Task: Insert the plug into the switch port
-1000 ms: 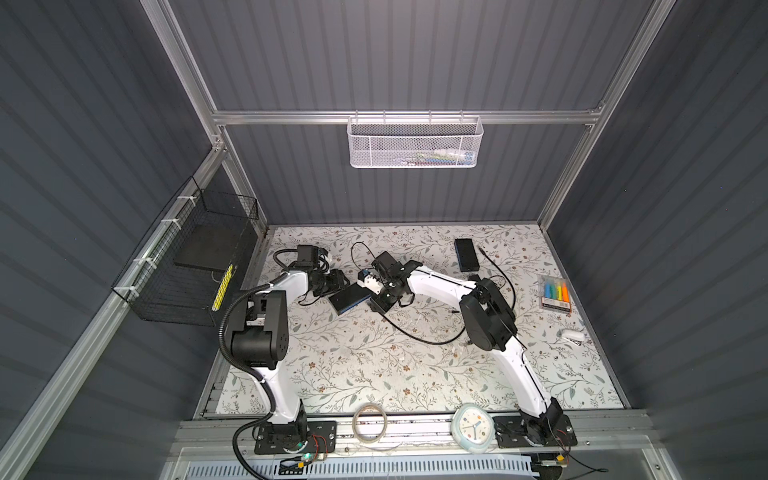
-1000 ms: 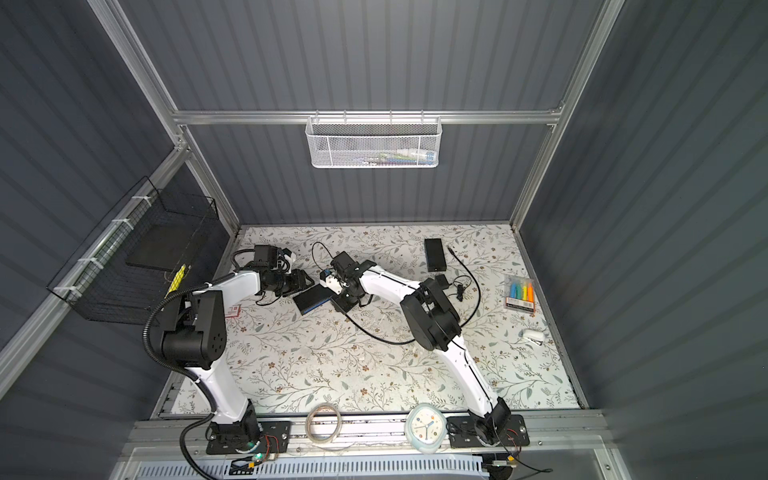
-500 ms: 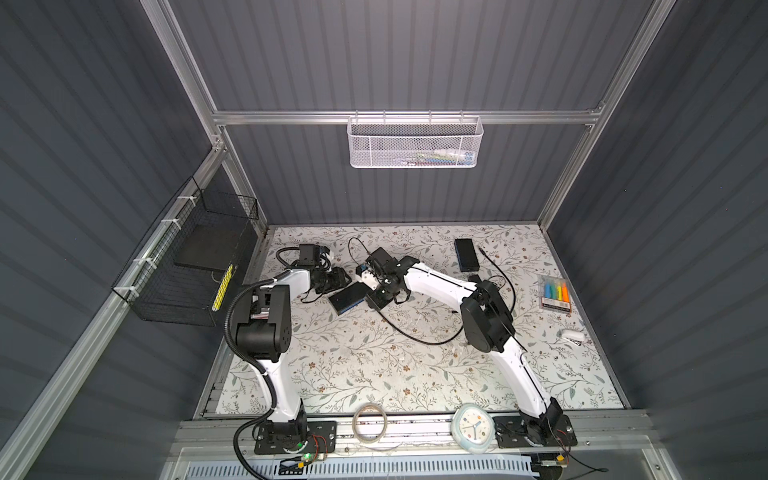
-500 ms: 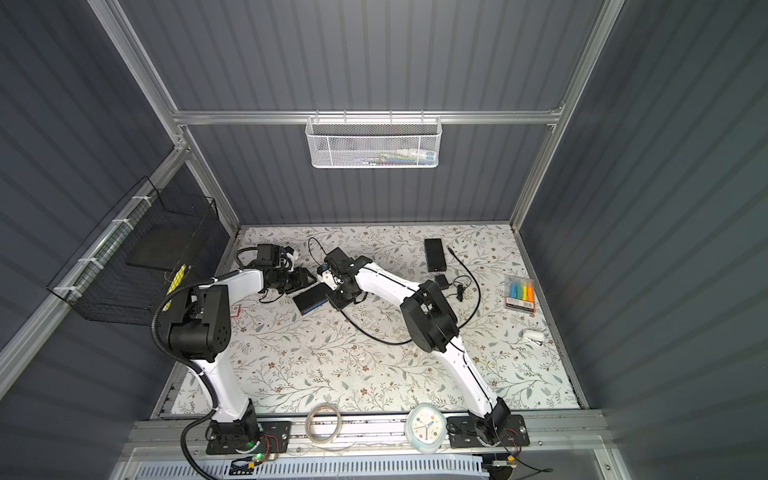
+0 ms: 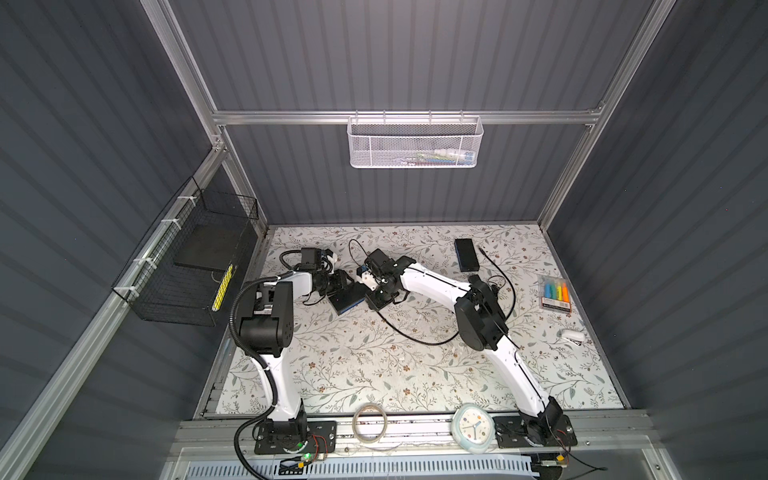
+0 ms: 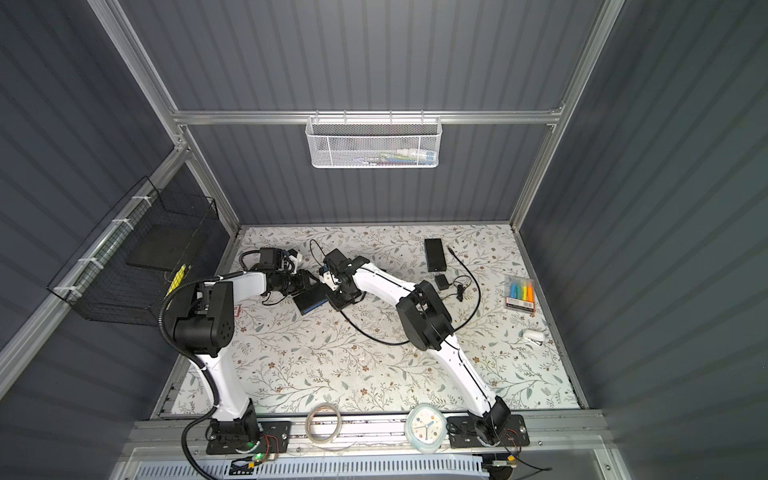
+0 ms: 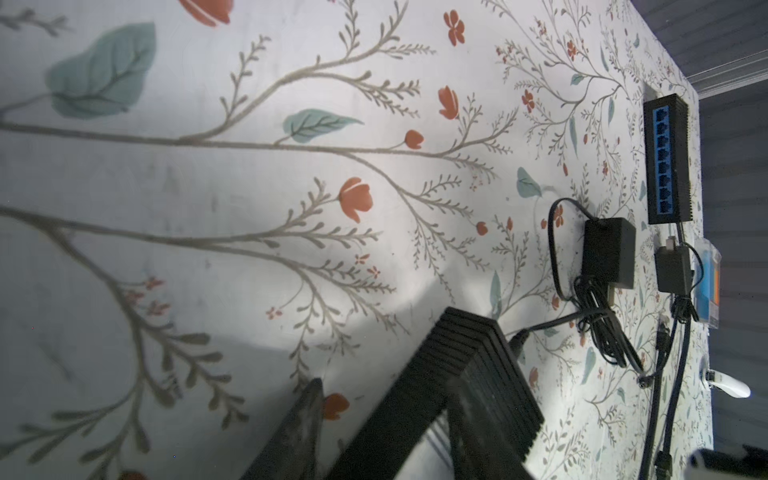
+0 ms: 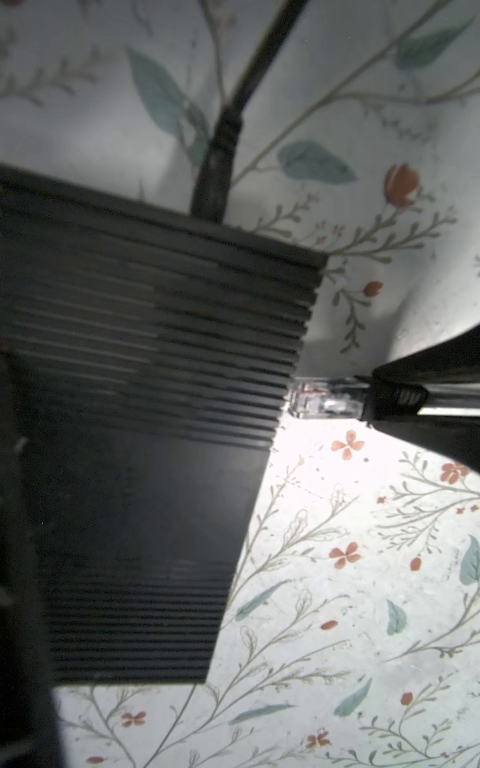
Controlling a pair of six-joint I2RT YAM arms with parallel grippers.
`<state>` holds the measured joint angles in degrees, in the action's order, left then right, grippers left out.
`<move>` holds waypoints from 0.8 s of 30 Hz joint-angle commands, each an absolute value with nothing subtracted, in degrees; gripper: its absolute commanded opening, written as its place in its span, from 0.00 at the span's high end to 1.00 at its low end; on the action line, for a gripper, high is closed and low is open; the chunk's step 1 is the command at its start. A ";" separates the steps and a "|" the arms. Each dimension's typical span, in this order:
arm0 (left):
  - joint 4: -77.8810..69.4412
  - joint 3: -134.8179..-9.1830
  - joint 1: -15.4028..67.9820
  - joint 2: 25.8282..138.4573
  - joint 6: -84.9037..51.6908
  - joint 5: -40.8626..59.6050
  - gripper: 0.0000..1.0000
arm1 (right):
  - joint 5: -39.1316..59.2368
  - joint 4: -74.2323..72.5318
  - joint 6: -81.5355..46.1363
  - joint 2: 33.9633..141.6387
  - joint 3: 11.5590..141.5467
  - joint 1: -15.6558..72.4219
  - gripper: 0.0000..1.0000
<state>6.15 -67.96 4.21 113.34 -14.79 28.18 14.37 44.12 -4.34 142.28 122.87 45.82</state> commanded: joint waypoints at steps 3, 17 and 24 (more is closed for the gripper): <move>6.00 -67.50 4.66 115.48 -14.94 29.54 0.53 | 15.43 45.94 -6.21 144.14 124.57 46.23 1.00; 4.13 -66.21 4.96 115.23 -16.14 31.03 0.55 | 14.31 45.71 -9.09 143.83 125.37 47.61 1.00; 2.99 -64.94 5.01 115.11 -16.54 31.64 0.58 | 12.84 44.55 -10.81 144.02 125.80 47.68 1.00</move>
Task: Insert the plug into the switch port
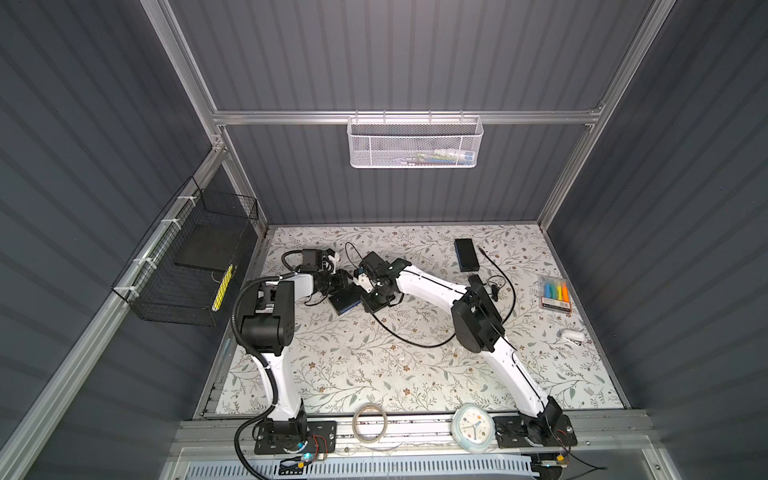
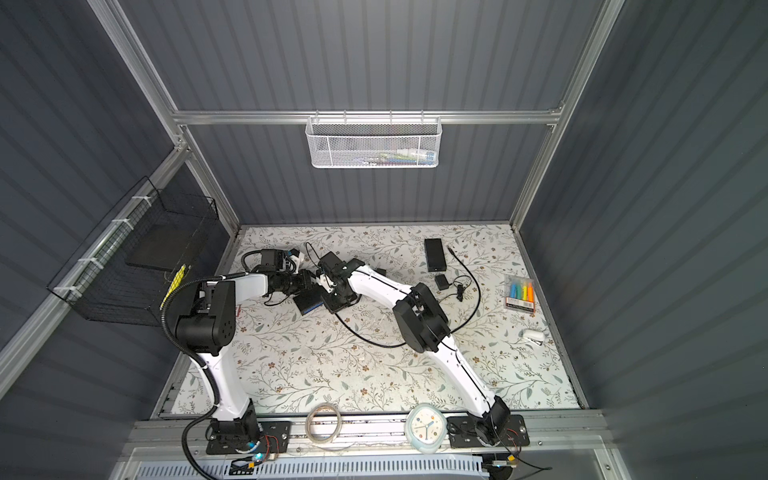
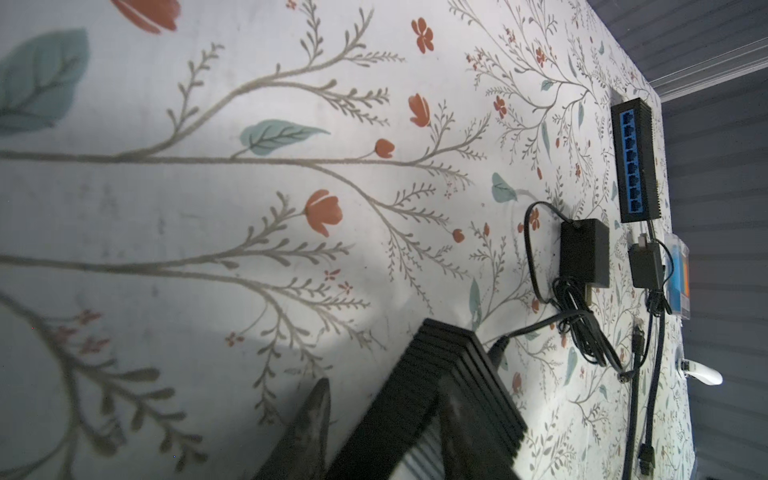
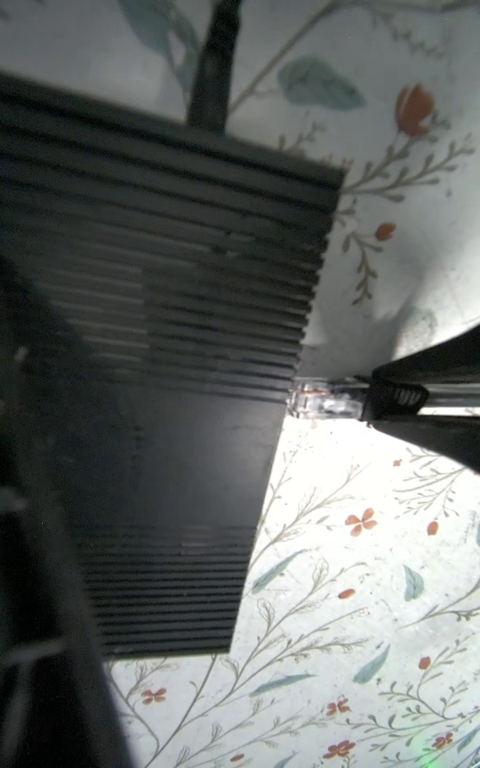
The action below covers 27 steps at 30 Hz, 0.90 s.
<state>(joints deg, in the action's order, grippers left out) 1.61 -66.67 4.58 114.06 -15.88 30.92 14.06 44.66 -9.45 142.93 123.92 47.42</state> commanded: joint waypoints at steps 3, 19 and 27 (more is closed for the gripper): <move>2.65 -64.58 5.01 114.97 -16.66 32.04 0.61 | 12.50 44.63 -11.12 144.64 126.96 47.64 1.00; 1.87 -64.04 5.01 115.41 -16.58 32.76 0.66 | 12.04 45.66 -11.18 145.83 127.15 47.15 1.00; 1.25 -63.81 5.05 115.58 -16.40 33.41 0.67 | 11.76 44.90 -11.07 145.37 127.47 46.35 1.00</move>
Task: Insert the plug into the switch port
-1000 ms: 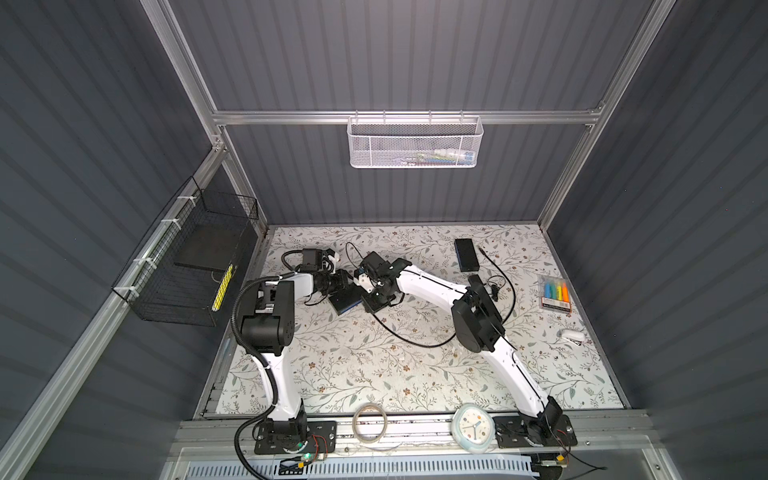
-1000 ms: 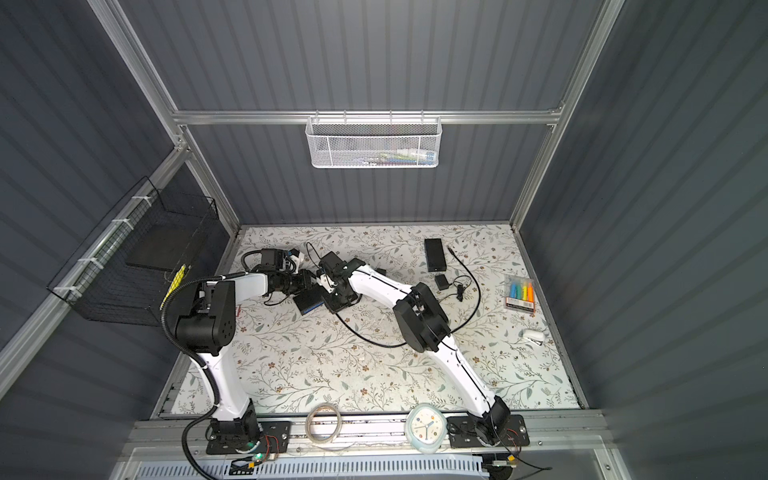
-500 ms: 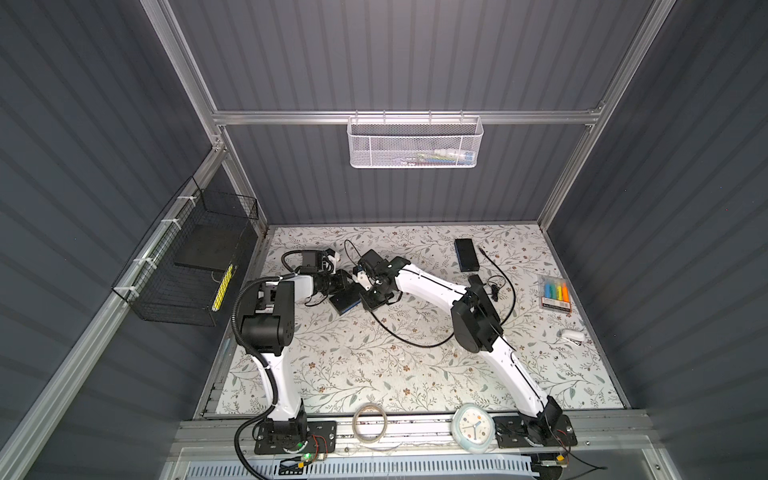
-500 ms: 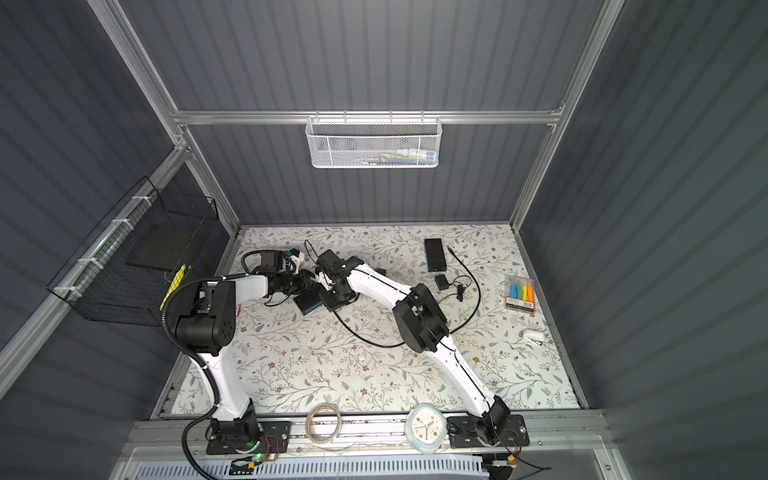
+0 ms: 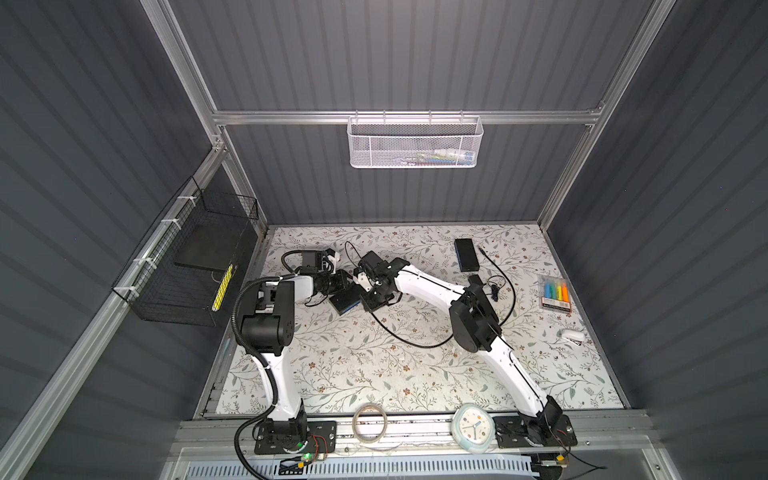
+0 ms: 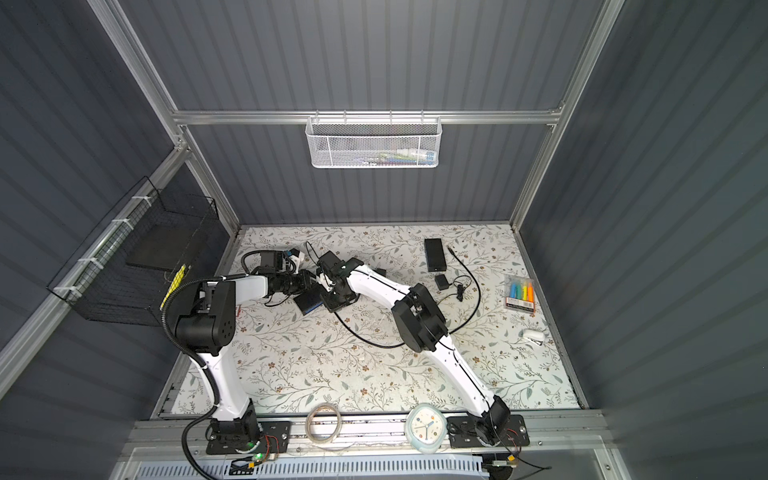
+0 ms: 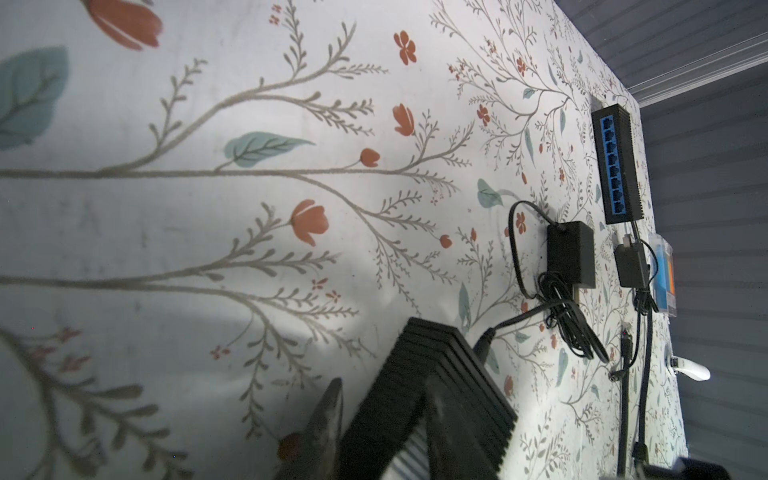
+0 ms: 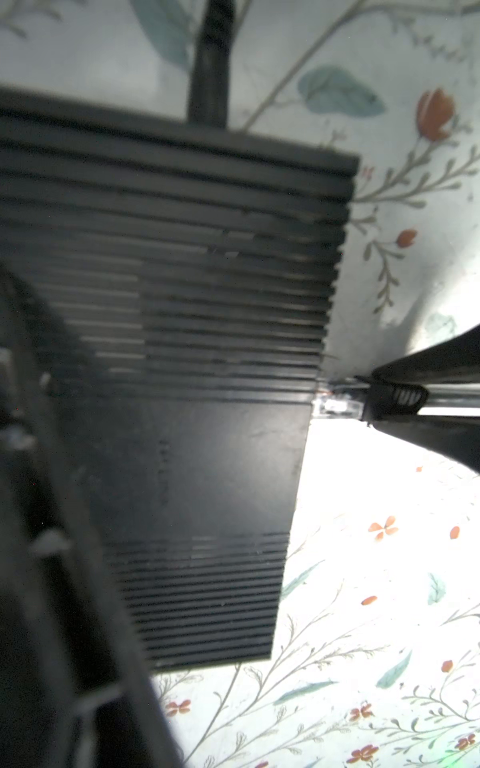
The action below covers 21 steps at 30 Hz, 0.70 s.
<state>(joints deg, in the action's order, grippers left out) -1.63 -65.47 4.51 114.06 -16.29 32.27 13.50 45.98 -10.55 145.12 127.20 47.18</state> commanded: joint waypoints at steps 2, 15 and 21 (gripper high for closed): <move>1.27 -63.83 5.09 115.69 -16.26 33.40 0.67 | 11.77 44.86 -11.12 145.25 127.53 46.23 1.00; 1.53 -64.55 5.53 116.68 -16.15 33.88 0.68 | 12.15 44.38 -11.24 144.93 127.82 45.75 1.00; 1.98 -64.75 5.98 116.91 -15.78 33.75 0.70 | 12.21 44.10 -11.51 145.00 128.40 45.79 1.00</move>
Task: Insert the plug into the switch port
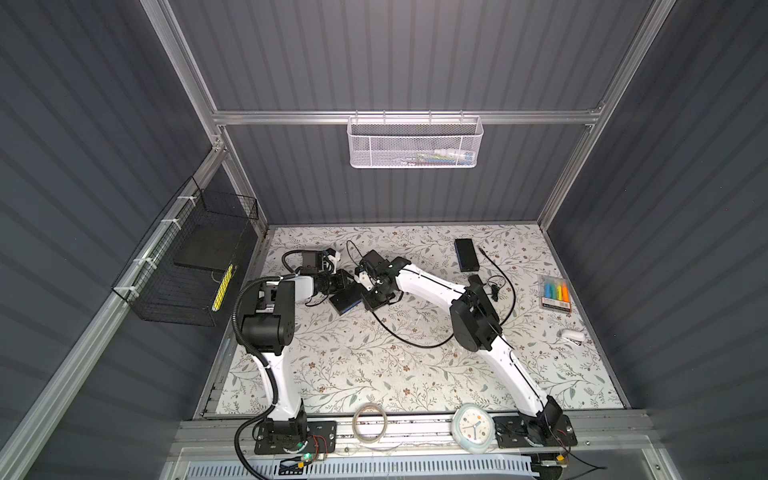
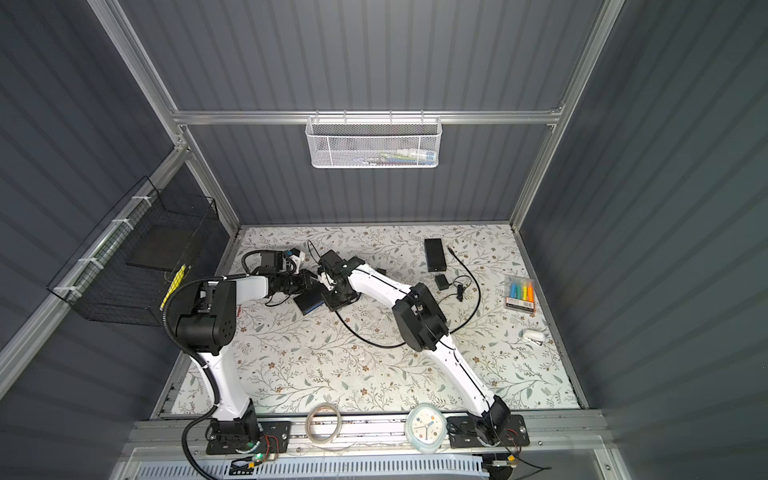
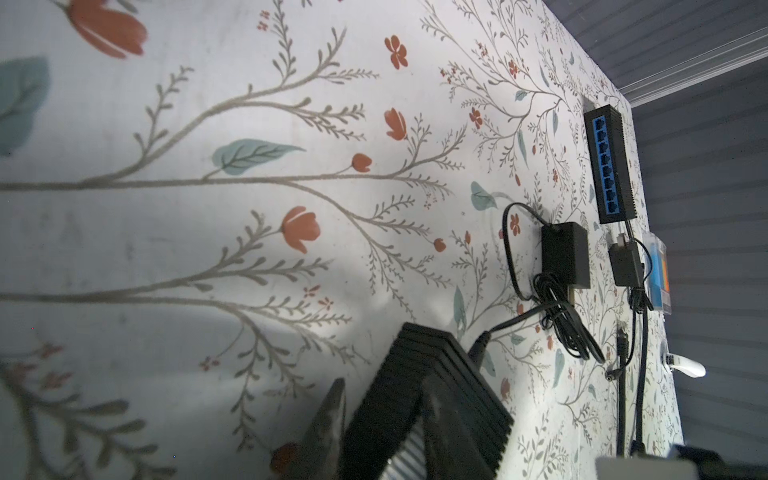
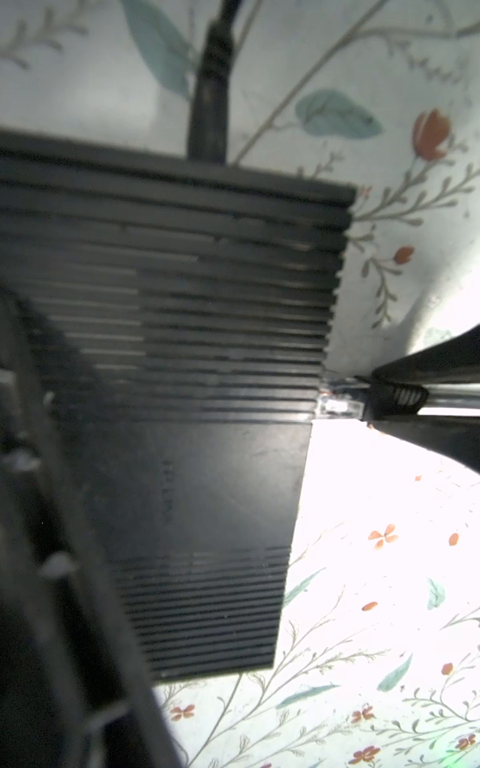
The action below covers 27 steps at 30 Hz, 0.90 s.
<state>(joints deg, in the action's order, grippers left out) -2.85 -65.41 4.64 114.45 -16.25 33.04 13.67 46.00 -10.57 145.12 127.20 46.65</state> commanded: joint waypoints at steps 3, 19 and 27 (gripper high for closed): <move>2.11 -64.69 6.15 116.94 -15.60 33.49 0.70 | 12.09 44.10 -11.45 145.10 128.92 45.79 1.00; 2.28 -64.68 6.50 116.99 -15.23 33.48 0.71 | 12.32 45.21 -10.89 144.21 129.49 45.66 1.00; 2.26 -64.82 6.73 117.33 -15.15 33.46 0.70 | 13.35 45.26 -11.02 143.57 129.94 45.70 1.00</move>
